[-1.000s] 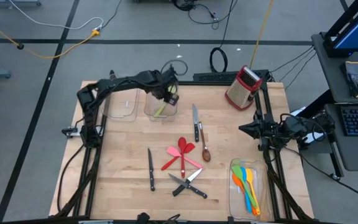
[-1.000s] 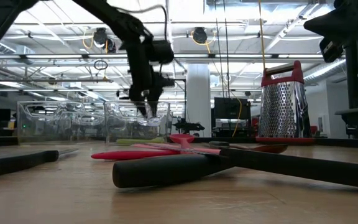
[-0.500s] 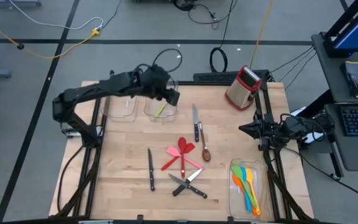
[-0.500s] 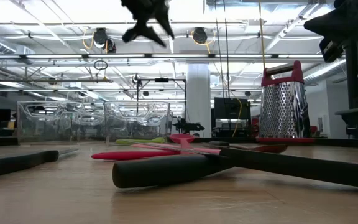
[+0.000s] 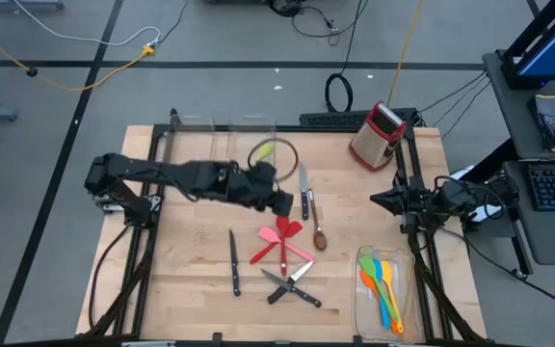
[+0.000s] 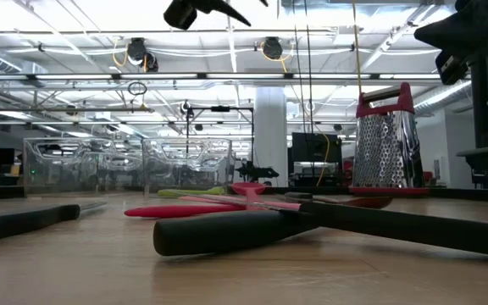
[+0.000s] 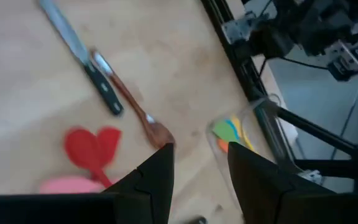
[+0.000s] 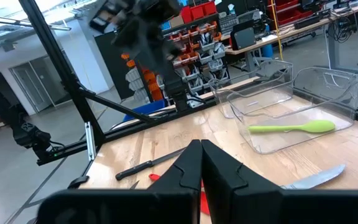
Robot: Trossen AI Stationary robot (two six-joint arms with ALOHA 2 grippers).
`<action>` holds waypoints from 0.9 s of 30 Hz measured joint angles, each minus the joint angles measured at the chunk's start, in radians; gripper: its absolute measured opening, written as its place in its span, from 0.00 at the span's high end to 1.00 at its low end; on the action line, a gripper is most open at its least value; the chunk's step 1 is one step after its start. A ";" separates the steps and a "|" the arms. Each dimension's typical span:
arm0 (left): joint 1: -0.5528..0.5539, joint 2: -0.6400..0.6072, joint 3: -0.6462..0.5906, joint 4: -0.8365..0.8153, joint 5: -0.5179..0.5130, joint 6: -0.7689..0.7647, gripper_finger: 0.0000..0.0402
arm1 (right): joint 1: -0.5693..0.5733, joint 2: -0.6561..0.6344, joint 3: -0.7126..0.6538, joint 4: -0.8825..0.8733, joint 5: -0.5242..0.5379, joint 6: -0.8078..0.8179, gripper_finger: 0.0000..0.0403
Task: Pick & Place Kitchen Items
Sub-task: Put the red serving spoon into the top right transparent bin
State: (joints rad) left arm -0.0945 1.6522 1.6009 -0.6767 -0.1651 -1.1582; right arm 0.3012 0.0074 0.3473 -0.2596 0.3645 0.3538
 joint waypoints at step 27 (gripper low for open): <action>-0.177 0.365 -0.001 -0.008 -0.015 -0.382 0.62 | 0.000 0.000 0.000 -0.006 -0.003 0.001 1.00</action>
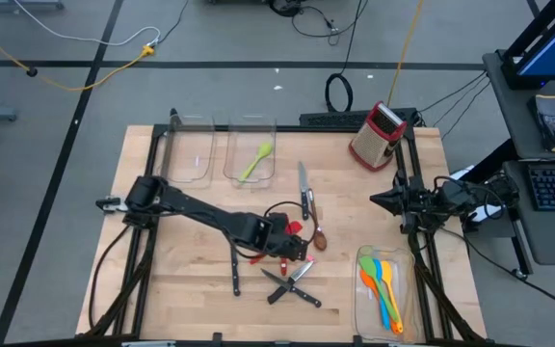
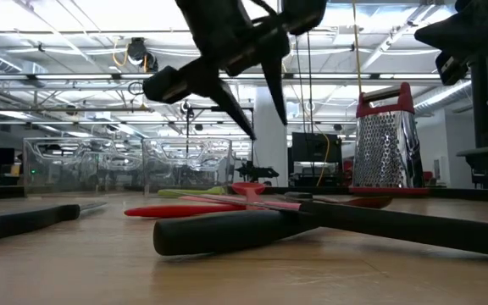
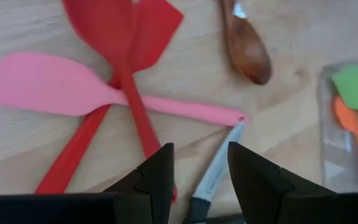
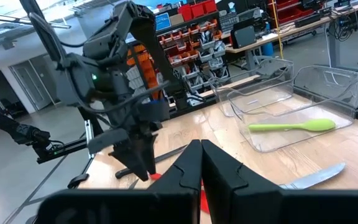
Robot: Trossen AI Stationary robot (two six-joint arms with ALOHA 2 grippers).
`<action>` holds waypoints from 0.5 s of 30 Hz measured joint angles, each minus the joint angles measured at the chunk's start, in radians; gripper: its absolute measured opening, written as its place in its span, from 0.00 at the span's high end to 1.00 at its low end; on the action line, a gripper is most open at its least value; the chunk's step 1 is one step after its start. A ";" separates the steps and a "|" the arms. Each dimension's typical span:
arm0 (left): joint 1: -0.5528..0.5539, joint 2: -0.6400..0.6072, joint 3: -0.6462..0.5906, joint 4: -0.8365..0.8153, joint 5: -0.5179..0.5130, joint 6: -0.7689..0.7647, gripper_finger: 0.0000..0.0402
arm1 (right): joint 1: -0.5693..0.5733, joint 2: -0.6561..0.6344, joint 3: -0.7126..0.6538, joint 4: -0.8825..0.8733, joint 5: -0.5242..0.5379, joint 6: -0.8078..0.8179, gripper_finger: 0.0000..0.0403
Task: Pick & Place Kitchen Items
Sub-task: Put the red serving spoon into the top right transparent bin
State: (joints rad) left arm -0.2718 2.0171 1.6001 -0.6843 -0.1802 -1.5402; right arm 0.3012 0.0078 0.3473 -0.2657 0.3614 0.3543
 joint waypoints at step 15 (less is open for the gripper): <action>-0.010 0.094 -0.001 -0.011 0.038 -0.044 0.62 | 0.000 0.000 0.000 0.004 0.001 0.000 1.00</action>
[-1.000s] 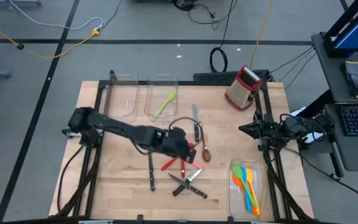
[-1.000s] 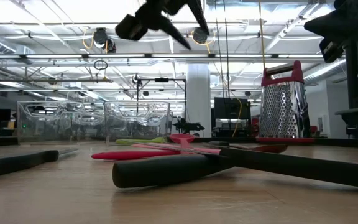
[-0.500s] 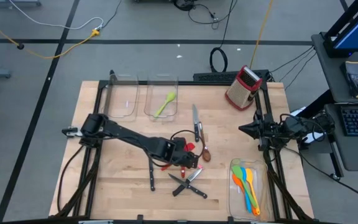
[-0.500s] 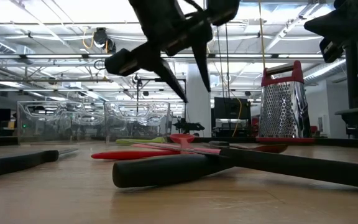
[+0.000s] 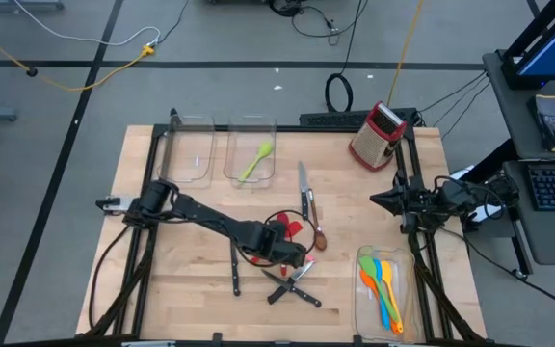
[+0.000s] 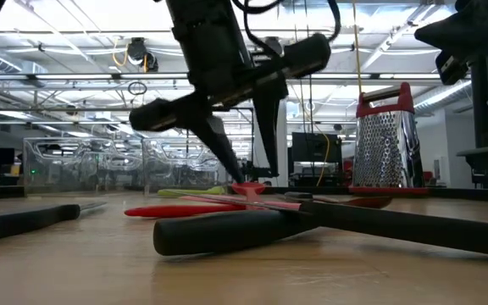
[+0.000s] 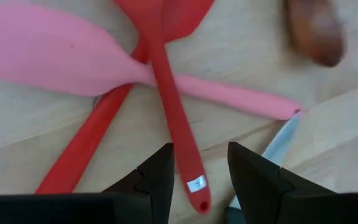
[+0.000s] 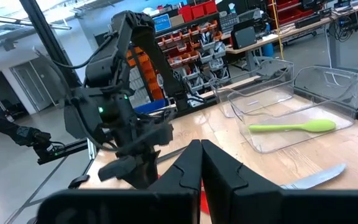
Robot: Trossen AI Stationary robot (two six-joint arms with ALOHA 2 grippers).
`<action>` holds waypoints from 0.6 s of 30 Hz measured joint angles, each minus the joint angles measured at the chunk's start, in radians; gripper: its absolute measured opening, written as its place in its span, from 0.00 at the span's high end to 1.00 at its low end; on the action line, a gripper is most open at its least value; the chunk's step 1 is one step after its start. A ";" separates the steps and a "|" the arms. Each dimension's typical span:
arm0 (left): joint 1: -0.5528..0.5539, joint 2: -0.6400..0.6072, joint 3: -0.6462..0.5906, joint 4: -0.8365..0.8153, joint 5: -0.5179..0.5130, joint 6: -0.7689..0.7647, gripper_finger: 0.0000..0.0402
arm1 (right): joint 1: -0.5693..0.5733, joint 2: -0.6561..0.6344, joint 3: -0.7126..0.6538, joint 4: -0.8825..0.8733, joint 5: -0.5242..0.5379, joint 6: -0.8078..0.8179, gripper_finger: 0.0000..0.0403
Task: Pick & Place Kitchen Items
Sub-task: Put the red serving spoon into the top right transparent bin
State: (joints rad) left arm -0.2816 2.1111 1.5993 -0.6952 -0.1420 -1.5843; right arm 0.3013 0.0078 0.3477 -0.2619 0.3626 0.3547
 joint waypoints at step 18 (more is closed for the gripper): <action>0.013 0.074 0.000 0.038 0.017 0.001 0.62 | 0.000 0.000 0.000 -0.006 0.002 0.000 1.00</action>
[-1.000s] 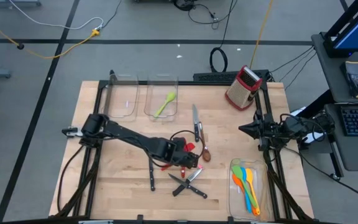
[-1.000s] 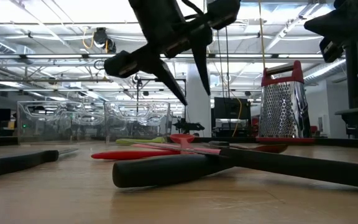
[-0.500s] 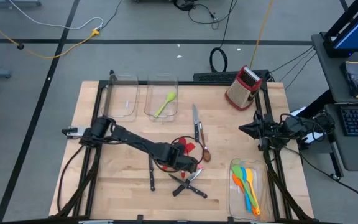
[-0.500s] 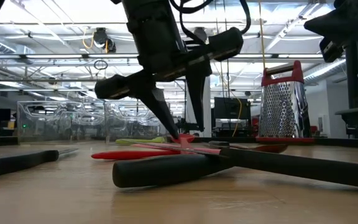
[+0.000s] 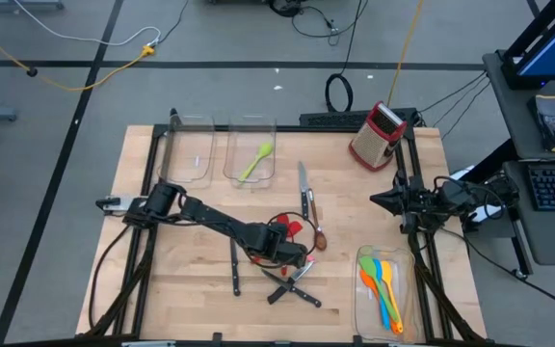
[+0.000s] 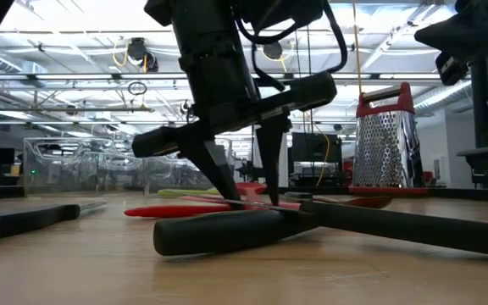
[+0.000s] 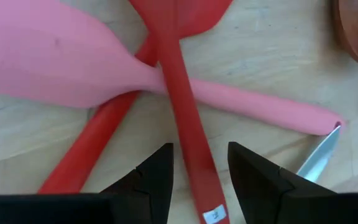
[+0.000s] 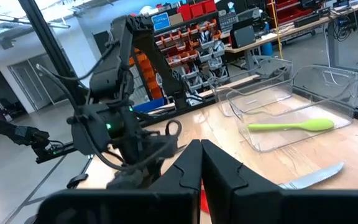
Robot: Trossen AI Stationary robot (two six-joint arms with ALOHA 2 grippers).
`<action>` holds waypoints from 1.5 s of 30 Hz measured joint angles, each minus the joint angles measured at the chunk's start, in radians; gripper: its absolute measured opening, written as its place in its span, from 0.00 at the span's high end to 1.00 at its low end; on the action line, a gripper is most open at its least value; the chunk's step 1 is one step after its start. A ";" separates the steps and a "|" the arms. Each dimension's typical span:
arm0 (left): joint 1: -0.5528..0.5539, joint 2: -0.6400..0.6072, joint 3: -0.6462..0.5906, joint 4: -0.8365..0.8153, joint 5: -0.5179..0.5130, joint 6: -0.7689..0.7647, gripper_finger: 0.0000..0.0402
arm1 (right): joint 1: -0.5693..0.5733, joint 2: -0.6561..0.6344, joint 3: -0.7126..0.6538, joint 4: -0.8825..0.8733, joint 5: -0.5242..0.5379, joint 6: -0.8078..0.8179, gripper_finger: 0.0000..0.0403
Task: Pick & Place Kitchen Items
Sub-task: Put the red serving spoon into the top right transparent bin
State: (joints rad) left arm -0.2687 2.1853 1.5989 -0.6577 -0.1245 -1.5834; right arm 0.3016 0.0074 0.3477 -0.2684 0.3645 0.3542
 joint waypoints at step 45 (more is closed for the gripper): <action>-0.040 -0.095 -0.001 -0.061 -0.290 -0.063 0.91 | 0.000 0.000 0.000 0.002 0.000 0.000 1.00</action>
State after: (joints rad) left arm -0.3086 2.0901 1.5983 -0.7184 -0.4150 -1.6468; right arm 0.3012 0.0074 0.3477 -0.2661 0.3645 0.3546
